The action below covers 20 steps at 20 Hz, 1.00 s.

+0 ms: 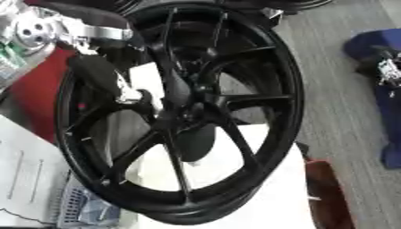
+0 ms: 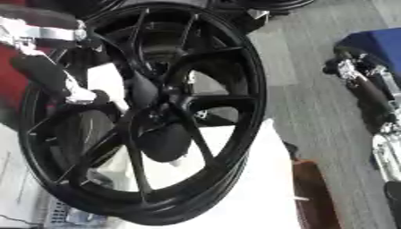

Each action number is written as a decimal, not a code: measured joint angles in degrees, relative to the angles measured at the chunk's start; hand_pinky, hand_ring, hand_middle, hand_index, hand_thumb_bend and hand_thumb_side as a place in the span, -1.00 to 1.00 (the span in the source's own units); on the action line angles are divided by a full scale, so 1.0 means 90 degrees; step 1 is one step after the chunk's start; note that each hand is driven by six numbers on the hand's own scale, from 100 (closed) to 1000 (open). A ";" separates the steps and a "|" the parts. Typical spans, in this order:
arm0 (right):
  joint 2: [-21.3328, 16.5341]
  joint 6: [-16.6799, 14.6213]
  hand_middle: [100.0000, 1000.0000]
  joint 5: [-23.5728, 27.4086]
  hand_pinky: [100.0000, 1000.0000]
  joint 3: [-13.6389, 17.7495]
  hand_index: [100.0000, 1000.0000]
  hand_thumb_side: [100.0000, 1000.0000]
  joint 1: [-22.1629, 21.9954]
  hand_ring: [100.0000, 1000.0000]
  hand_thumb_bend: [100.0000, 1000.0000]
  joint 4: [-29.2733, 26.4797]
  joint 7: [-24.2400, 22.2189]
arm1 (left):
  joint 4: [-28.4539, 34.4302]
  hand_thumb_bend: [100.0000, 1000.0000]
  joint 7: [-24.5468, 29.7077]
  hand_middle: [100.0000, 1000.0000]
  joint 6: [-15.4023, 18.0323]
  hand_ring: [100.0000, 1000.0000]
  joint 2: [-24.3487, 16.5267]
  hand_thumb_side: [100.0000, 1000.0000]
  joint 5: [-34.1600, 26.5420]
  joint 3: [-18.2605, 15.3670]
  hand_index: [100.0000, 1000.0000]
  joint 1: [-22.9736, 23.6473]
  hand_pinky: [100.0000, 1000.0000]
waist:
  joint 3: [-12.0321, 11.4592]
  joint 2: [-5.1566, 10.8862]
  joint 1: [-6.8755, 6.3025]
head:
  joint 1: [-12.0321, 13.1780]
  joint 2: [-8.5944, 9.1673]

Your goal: Pull the pin out of the wheel hub.

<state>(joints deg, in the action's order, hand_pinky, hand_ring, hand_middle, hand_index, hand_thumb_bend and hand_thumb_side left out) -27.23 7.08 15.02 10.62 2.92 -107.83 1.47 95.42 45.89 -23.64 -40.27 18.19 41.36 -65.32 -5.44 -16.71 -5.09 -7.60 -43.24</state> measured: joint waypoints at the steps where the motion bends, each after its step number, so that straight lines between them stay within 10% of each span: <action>1: 0.0013 0.0000 0.26 -0.0001 0.93 0.0001 0.59 -0.02 -0.0001 0.45 -1.00 0.0001 0.0000 | 0.0022 -0.58 -0.0057 -0.29 -0.0057 -0.10 0.0000 -0.65 -0.0052 -0.0017 0.05 0.0002 0.15 | 0.0000 0.0000 0.0000 | 0.0001 0.0000; 10: 0.0032 -0.0001 0.26 -0.0011 0.93 0.0034 0.58 -0.03 -0.0031 0.45 -1.00 0.0037 0.0002 | 0.0186 -0.70 -0.0411 -0.58 -0.0412 -0.21 -0.0061 -0.99 -0.0498 -0.0273 -0.22 0.0177 0.11 | 0.0003 0.0000 0.0003 | -0.0001 0.0000; 20: 0.0032 -0.0061 0.26 -0.0022 0.93 0.0136 0.58 -0.05 -0.0109 0.45 -1.00 0.0030 0.0081 | 0.0722 -0.87 -0.1045 -0.74 -0.0638 -0.37 -0.1007 -1.00 -0.0910 -0.1815 -0.28 0.1028 0.08 | -0.0205 0.0000 0.0119 | -0.0186 0.0004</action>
<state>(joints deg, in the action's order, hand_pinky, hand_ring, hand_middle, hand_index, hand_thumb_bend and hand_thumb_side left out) -26.95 6.53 14.83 11.85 1.94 -107.55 2.20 101.92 36.48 -29.39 -49.33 10.01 25.03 -56.07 -7.29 -16.71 -4.01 -9.28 -43.21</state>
